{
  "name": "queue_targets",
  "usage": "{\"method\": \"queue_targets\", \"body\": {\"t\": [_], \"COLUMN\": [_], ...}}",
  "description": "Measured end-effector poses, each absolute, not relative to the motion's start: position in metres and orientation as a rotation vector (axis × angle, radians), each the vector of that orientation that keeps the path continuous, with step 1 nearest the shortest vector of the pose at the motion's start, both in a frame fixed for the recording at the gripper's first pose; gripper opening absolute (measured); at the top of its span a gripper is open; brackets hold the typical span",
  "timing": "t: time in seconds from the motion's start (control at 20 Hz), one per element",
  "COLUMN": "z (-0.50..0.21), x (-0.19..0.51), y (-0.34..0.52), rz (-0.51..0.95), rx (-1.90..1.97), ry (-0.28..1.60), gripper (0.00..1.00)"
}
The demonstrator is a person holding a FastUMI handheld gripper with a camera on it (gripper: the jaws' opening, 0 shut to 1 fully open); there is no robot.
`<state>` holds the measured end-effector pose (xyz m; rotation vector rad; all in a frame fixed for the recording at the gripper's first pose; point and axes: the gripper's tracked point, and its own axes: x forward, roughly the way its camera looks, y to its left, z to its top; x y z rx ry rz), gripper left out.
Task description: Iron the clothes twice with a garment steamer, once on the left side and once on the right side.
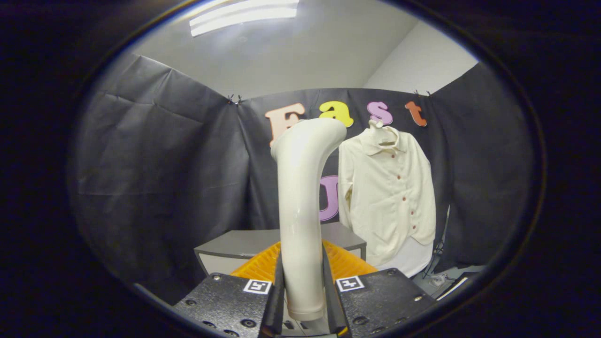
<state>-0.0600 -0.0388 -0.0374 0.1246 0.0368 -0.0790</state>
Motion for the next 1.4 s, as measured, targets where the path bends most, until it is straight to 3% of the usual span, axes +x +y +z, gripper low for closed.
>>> {"method": "queue_targets", "body": {"t": [1.4], "z": [-0.061], "x": [-0.045], "y": [-0.040], "rz": [-0.090], "rx": [0.146], "ry": [0.074], "gripper": [0.36]}}
